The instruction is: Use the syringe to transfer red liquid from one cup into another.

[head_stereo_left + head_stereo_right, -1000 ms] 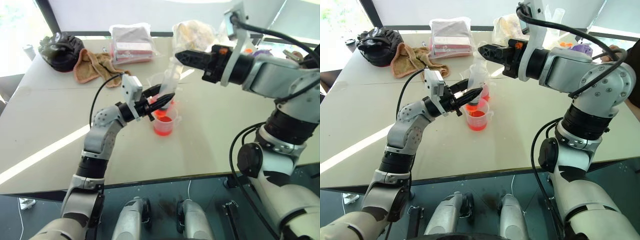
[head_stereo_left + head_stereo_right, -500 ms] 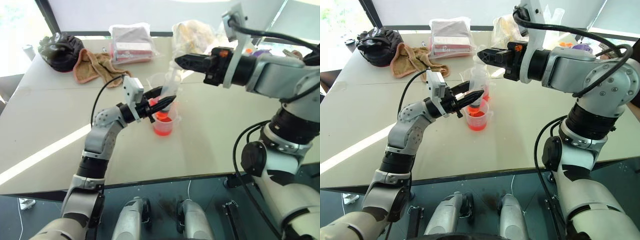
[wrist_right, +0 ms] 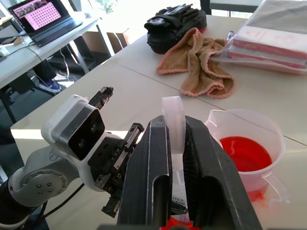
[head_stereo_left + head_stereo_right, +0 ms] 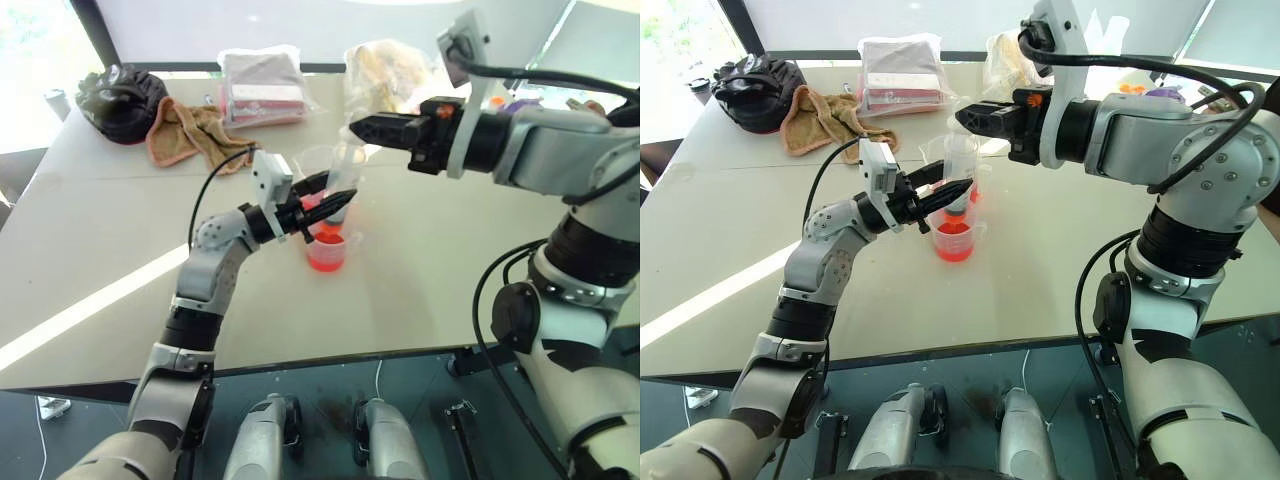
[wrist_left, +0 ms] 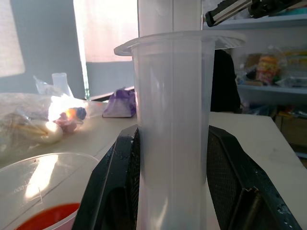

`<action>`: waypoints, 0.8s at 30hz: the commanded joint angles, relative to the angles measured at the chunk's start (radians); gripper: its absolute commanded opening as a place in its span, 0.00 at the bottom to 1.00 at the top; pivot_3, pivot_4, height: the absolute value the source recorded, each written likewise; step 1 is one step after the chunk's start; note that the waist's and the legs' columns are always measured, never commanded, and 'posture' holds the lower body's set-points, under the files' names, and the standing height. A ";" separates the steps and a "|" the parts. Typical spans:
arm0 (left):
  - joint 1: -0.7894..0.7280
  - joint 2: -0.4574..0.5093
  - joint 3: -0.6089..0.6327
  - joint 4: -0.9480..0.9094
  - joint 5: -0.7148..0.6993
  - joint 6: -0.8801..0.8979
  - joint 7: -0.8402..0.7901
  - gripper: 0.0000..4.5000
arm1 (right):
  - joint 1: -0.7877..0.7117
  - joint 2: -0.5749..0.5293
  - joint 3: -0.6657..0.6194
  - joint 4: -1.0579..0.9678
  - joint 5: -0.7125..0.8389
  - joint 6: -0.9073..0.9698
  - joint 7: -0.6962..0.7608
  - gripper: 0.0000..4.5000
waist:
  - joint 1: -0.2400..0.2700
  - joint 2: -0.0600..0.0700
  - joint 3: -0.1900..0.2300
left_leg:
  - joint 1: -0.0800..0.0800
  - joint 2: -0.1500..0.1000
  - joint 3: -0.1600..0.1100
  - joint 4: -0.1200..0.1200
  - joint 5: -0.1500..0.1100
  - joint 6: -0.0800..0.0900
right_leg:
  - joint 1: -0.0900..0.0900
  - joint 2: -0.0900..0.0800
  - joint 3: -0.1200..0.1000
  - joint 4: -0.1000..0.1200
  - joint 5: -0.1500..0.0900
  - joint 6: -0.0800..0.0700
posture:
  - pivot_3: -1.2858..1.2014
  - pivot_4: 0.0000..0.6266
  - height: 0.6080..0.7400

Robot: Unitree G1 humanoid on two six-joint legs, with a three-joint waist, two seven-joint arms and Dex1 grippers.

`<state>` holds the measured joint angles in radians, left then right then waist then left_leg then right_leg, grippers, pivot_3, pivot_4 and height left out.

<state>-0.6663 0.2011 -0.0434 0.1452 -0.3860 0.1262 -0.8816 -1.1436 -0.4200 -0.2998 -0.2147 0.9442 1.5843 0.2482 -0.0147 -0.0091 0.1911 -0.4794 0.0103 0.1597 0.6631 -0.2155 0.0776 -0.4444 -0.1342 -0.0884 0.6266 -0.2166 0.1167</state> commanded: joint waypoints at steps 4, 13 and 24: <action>-0.041 -0.029 -0.007 -0.035 -0.001 -0.018 0.021 0.30 | 0.018 0.057 0.074 -0.004 0.100 0.030 0.024 0.01 | 0.001 0.000 0.000 | 0.000 0.000 0.000 0.000 0.000 0.000 | 0.000 0.000 0.000 0.000 0.000 0.000 | 0.52 0.24 1.00; -0.049 -0.031 0.002 -0.043 -0.006 -0.003 0.035 0.30 | 0.055 0.061 0.098 -0.005 0.151 0.030 0.018 0.01 | 0.001 0.000 0.000 | 0.000 0.000 0.000 0.000 0.000 0.000 | 0.000 0.000 0.000 0.000 0.000 0.000 | 0.52 0.24 1.00; -0.041 -0.022 0.005 -0.053 -0.002 0.011 0.035 0.30 | 0.083 0.042 0.124 -0.005 0.165 0.030 0.027 0.01 | 0.001 0.000 0.000 | 0.000 0.000 0.000 -0.001 0.000 0.000 | 0.000 0.000 0.000 -0.001 0.000 0.000 | 0.52 0.24 1.00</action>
<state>-0.6604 0.1969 -0.0461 0.1461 -0.3791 0.1503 -0.8807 -1.0800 -0.4161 -0.2824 -0.1974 0.9844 1.5624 0.2105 -0.0140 -0.0091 0.1911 -0.4796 0.0104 0.1597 0.6625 -0.2157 0.0778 -0.4443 -0.1342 -0.0884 0.6253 -0.2166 0.1166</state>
